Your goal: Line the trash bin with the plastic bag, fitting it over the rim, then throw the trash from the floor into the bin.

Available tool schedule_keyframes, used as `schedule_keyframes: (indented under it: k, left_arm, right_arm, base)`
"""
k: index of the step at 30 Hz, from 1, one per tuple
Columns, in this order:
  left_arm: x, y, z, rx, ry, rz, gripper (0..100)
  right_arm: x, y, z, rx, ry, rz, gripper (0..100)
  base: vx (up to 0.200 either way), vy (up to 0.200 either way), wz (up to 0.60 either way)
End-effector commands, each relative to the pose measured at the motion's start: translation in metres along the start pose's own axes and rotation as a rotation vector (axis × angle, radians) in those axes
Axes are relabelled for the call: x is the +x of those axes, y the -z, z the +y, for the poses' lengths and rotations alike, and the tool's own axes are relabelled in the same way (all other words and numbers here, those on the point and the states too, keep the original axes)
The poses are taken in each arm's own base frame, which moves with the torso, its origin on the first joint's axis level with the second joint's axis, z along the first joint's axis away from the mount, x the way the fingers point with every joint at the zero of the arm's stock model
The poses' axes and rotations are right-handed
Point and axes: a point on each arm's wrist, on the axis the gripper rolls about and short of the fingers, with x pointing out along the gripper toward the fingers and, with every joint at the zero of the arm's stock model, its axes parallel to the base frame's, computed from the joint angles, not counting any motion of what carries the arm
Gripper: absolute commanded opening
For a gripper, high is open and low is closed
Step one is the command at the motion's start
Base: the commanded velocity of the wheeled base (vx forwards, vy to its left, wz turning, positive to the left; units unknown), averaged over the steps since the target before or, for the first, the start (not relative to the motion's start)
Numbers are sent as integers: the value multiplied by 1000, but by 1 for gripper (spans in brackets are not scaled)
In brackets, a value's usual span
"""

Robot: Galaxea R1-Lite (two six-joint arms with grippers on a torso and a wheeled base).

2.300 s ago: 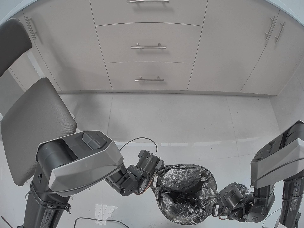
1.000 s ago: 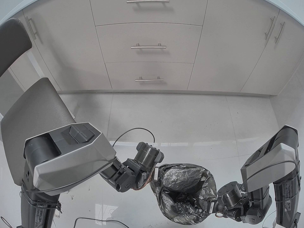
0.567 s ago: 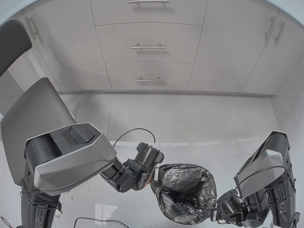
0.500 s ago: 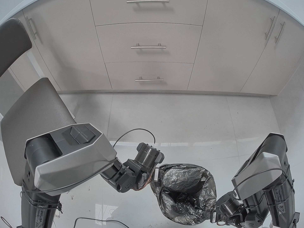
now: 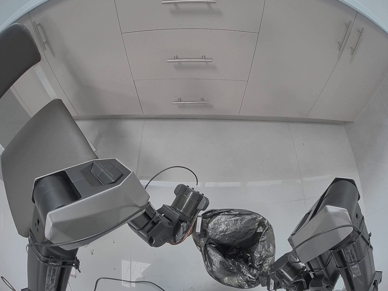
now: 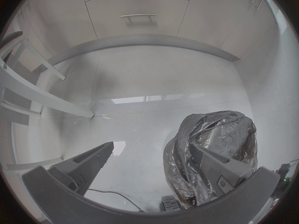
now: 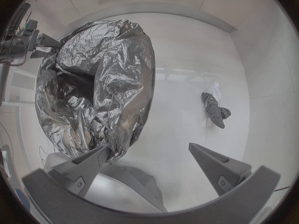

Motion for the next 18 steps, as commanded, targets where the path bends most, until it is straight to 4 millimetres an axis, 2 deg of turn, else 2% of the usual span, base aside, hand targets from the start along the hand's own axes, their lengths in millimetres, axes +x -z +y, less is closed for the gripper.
schedule_keyframes:
  k: [1, 13, 18]
  left_arm:
    - [0, 4, 2, 5, -7, 12, 100]
    - [-4, 15, 8, 18, -25, 47, 100]
    - [-9, 19, 9, 25, -26, 58, 100]
  right_arm:
    - [-4, 5, -2, -20, 20, 21, 100]
    - [-6, 7, -5, 0, 72, 17, 100]
    - [-14, 12, -5, -7, 110, 30, 100]
  base:
    - [0, 0, 0]
    - [0, 0, 0]
    - [0, 0, 0]
